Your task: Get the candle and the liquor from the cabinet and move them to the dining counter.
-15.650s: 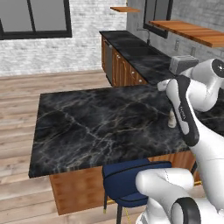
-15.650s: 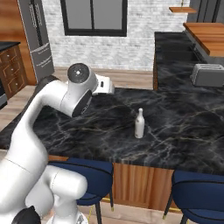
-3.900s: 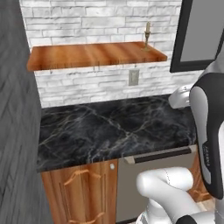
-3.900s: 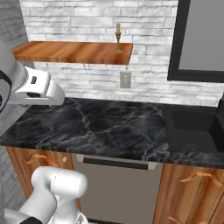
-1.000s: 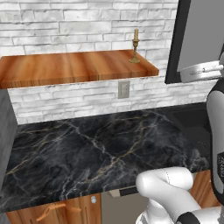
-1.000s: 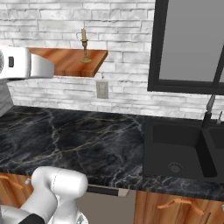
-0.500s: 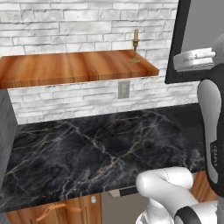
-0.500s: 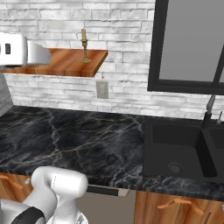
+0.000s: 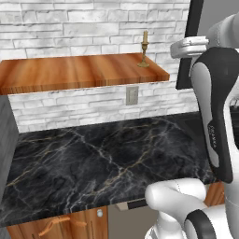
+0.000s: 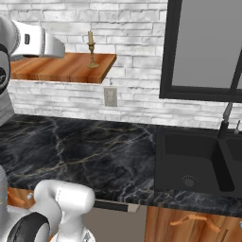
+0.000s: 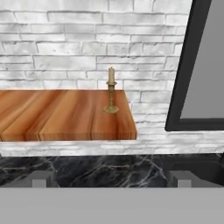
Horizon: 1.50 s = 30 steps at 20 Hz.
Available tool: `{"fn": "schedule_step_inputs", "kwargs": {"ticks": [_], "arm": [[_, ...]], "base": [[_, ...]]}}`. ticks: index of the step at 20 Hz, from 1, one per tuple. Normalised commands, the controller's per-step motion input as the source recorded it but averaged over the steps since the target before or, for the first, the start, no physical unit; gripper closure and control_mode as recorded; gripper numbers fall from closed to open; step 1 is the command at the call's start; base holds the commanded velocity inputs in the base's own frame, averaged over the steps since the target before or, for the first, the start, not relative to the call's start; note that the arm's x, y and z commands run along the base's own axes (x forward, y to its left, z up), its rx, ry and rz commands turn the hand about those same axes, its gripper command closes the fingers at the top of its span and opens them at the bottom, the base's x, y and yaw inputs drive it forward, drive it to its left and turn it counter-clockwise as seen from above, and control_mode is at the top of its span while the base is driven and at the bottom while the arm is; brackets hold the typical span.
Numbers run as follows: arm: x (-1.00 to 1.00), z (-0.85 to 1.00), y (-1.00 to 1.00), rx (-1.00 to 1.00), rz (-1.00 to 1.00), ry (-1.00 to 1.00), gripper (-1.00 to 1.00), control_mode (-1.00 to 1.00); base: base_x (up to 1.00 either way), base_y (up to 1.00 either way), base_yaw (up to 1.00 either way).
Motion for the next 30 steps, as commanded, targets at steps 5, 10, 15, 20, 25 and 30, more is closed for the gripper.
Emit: {"fn": "schedule_step_inputs", "kwargs": {"ticks": [5,10,15,20,25,30], "arm": [[0.55,-0.09,0.04,0.0,0.0,0.0,-1.0,-1.0],[0.61,-0.14,0.01,0.0,0.0,0.0,-1.0,-1.0],[0.77,0.0,0.0,0.01,0.0,0.0,-1.0,-1.0],[0.65,0.0,0.0,0.01,0.0,0.02,-1.0,-1.0],[0.53,-0.03,0.0,0.02,0.0,0.11,-1.0,-1.0],[0.51,-0.12,0.0,0.0,0.0,0.07,-1.0,-1.0]], "base": [[0.0,0.0,0.0],[0.0,0.0,0.0],[0.0,0.0,0.0],[0.0,0.0,0.0],[0.0,0.0,0.0],[0.0,0.0,0.0]]}}
